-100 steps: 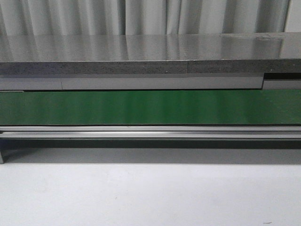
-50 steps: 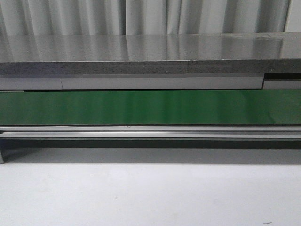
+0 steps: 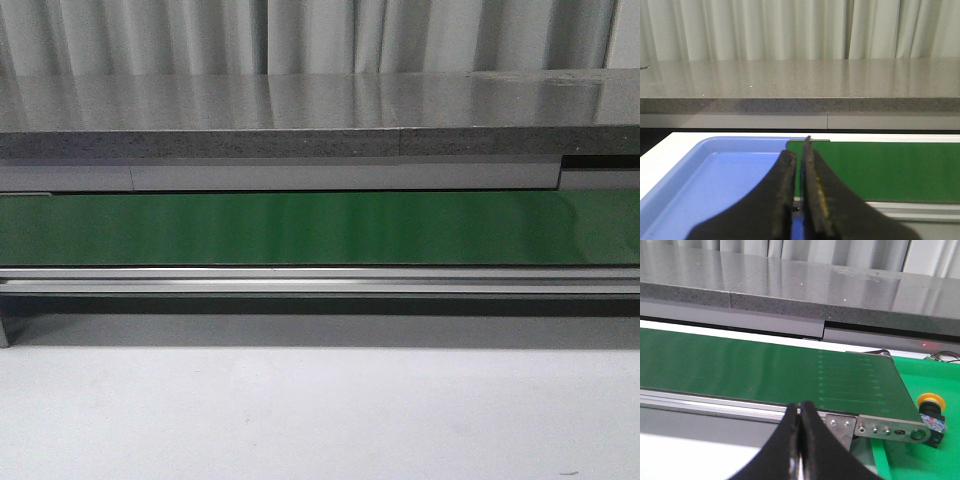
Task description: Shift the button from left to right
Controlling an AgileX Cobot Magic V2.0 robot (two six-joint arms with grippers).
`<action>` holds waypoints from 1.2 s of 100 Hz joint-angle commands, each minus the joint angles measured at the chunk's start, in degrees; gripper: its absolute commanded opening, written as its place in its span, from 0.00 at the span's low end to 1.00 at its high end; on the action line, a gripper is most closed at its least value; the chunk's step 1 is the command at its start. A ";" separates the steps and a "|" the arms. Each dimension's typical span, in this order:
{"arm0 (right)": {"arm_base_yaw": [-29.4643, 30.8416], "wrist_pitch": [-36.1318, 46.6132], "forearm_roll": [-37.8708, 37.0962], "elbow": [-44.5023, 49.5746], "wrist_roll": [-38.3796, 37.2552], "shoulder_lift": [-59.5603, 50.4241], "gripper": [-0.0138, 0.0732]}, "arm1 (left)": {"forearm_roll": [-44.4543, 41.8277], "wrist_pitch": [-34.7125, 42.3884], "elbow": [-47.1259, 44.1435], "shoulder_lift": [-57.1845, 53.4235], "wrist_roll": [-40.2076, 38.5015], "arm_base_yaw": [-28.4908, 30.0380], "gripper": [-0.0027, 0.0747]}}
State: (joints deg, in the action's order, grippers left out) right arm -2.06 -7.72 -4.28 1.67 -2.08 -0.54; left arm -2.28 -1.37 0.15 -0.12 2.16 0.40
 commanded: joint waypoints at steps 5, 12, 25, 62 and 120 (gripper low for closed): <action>-0.04 4.97 -0.68 0.02 0.59 -0.98 0.08 | -0.11 5.72 -1.09 -2.31 -0.62 -0.54 0.04; -0.04 4.97 -0.68 0.02 0.59 -0.98 0.08 | -0.11 6.15 -1.89 -2.21 -0.73 -0.54 0.04; -0.04 4.99 -0.68 0.02 0.59 -0.93 0.08 | -0.60 5.54 -2.32 -2.21 -0.85 -1.92 0.04; -0.04 4.99 -0.68 0.02 0.59 -0.93 0.08 | -0.88 5.65 -2.32 -2.21 -0.85 -3.46 0.04; -0.04 4.99 -0.68 0.02 0.59 -0.93 0.08 | -0.88 5.65 -2.32 -2.21 -0.85 -3.46 0.04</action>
State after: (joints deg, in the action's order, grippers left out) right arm -2.17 -7.72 -4.28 1.67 -2.08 -0.54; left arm -3.13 0.00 0.15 -0.25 2.05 -2.61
